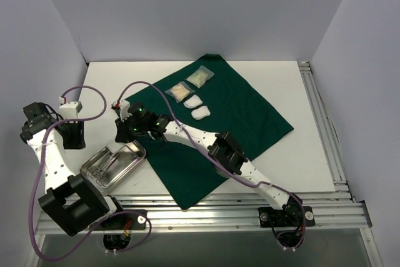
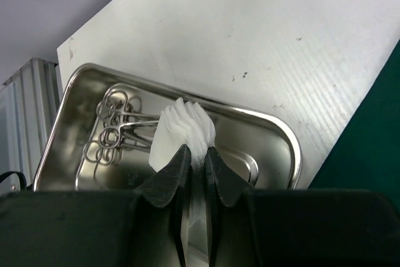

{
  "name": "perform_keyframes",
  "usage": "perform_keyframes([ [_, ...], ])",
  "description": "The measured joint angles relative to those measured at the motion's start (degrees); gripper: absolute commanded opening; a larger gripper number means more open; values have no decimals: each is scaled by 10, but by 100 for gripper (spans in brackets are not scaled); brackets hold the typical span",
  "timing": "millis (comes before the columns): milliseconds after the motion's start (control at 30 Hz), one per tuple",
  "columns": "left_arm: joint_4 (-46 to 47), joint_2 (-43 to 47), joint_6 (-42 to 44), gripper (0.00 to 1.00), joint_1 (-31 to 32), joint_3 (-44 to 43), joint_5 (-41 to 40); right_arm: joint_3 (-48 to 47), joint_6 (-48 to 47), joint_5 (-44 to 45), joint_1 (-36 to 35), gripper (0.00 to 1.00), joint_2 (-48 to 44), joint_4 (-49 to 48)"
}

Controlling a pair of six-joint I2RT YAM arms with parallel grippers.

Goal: Prepare the surgical pack

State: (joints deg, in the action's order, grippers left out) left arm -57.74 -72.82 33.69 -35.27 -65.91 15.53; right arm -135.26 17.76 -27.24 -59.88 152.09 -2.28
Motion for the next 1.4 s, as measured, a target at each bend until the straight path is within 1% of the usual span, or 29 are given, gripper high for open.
perform_keyframes([
  [133,0,0,0,50,0,0,1,-26,-8,23,-1,0,15,4],
  [567,-3,0,1,50,0,0,10,-26,-31,61,-9,0,29,47],
  [933,-5,0,2,50,0,0,17,-29,-39,80,-14,0,34,47],
  [1400,-5,0,9,50,0,0,21,-28,-94,179,-43,0,33,60],
])
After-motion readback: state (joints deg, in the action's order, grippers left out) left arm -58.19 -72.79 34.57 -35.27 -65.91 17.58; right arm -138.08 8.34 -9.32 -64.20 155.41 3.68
